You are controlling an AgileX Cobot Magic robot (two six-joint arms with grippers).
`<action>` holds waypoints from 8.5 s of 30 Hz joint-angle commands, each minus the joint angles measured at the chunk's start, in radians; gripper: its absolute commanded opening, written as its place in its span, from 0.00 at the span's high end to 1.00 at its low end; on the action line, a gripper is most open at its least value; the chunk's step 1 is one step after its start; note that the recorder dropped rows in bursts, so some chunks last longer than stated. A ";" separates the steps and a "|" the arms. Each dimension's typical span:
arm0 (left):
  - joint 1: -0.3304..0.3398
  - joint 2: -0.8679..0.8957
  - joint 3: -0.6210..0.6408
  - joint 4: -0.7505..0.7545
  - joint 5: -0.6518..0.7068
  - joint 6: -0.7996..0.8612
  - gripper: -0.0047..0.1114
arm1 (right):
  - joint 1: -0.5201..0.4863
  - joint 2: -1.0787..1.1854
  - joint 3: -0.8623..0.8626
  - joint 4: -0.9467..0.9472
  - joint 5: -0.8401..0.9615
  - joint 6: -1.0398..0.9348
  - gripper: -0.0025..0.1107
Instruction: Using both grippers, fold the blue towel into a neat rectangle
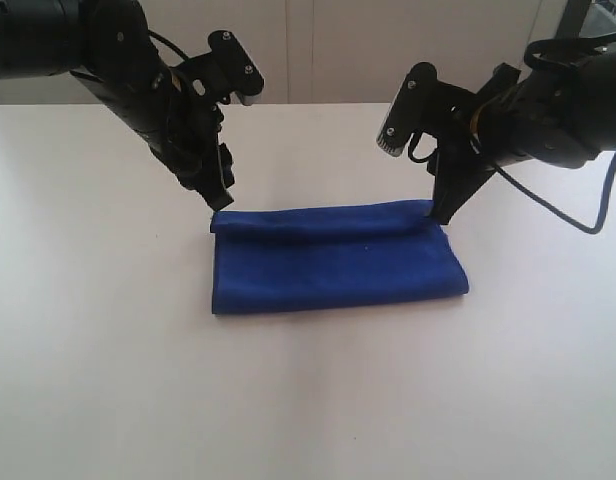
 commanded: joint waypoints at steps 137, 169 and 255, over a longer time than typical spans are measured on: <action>0.192 0.260 0.032 -0.729 -0.253 0.164 0.96 | -0.105 0.260 -0.121 0.862 -0.128 -0.049 0.98; 0.271 -0.297 0.332 -0.400 0.148 -0.252 0.96 | -0.169 -0.437 0.171 0.911 0.360 -0.005 0.98; 0.272 -1.377 1.020 -0.400 -0.231 -0.261 0.96 | -0.284 -1.738 0.982 0.689 0.132 0.118 0.98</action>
